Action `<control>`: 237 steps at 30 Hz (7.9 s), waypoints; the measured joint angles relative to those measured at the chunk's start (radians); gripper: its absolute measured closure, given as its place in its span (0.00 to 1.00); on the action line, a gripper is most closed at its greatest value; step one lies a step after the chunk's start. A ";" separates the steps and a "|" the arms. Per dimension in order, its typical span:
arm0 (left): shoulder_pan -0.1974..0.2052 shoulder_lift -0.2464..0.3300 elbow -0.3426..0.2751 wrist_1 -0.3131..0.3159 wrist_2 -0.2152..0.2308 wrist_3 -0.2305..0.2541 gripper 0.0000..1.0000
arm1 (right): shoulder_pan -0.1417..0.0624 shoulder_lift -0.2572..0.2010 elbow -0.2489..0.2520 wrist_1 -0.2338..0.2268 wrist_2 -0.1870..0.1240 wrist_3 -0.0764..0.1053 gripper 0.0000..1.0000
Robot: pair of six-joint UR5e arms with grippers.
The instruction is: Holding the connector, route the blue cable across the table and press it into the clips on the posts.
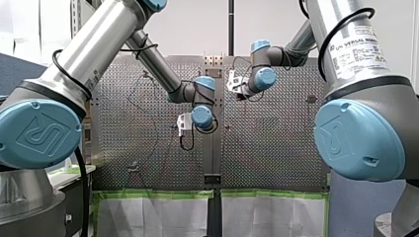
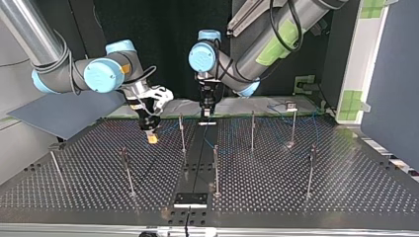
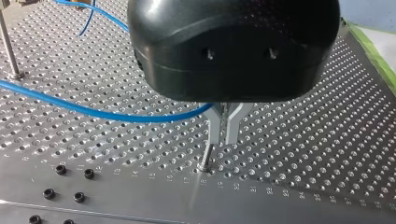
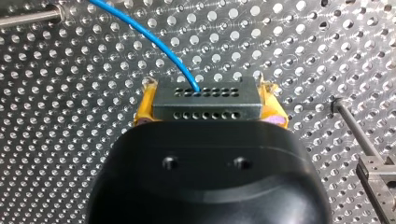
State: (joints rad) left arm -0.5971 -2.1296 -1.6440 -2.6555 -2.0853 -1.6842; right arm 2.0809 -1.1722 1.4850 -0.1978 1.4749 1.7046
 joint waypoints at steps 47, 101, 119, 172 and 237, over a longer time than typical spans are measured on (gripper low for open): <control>0.000 0.000 0.000 0.000 0.000 0.000 0.92 | -0.008 0.000 0.015 -0.008 0.000 -0.001 1.00; 0.000 0.000 0.000 0.000 0.000 0.000 0.92 | -0.017 0.003 0.126 -0.039 0.001 -0.013 1.00; 0.000 0.000 0.000 0.000 0.000 0.000 0.92 | -0.018 0.003 0.133 -0.040 0.001 -0.014 1.00; 0.000 0.000 0.000 0.000 0.000 0.000 0.92 | -0.018 0.003 0.137 -0.041 0.001 -0.014 1.00; 0.000 0.000 0.000 0.000 0.000 0.000 0.92 | -0.018 0.003 0.138 -0.041 0.001 -0.014 1.00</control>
State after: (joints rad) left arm -0.5971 -2.1296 -1.6440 -2.6555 -2.0854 -1.6842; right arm 2.0632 -1.1694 1.6225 -0.2393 1.4764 1.6906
